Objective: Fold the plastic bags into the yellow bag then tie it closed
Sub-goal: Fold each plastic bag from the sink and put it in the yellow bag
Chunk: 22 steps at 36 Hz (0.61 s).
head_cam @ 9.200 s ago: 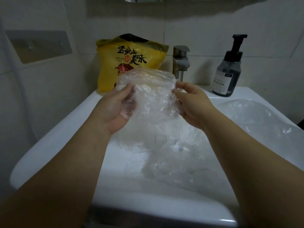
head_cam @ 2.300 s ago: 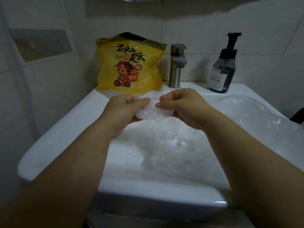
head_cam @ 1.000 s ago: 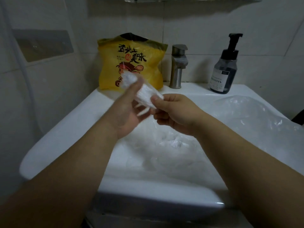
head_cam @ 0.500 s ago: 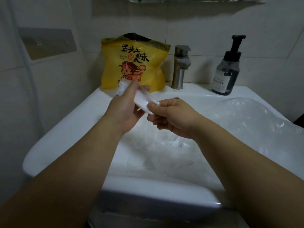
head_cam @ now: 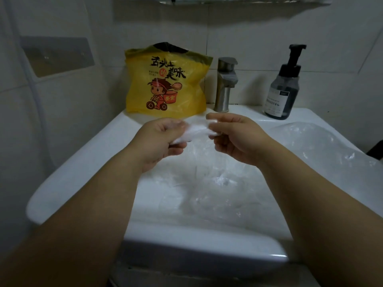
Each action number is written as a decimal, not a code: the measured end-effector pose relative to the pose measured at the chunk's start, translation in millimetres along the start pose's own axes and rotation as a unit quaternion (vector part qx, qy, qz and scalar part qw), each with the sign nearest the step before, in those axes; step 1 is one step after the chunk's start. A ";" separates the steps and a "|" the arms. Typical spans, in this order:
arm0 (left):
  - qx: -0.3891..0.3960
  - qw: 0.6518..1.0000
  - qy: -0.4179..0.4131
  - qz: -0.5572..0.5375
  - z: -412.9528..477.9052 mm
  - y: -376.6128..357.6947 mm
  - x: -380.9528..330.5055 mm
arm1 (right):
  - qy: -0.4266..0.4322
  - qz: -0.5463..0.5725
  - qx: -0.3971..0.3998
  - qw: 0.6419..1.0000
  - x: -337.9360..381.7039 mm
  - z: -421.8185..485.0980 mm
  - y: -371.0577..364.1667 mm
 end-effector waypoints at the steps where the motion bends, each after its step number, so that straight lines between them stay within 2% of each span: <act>1: 0.009 1.000 0.000 -0.008 -1.1 -1.6 -0.9 | -0.002 -0.002 0.000 1.000 -0.1 0.4 1.8; 5: 0.050 0.994 0.015 -0.093 -4.0 -4.4 -5.4 | -0.002 0.008 0.007 1.000 1.8 0.6 1.1; 9: 0.078 0.990 0.027 -0.115 -6.1 -8.9 -5.9 | 0.003 0.010 0.003 1.000 3.7 2.2 2.7; 22: -0.027 1.000 -0.009 0.001 2.6 4.9 -2.2 | 0.012 -0.097 0.028 0.995 -1.3 4.2 2.0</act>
Point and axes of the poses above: each hand's wrist, its own z-axis towards the middle knuckle, its own y-axis out of the back of the hand, x = y × z, the point moved 10 cm from there along z, towards the middle knuckle, and after that the axes turned 11 degrees about y, right-handed, at the moved point
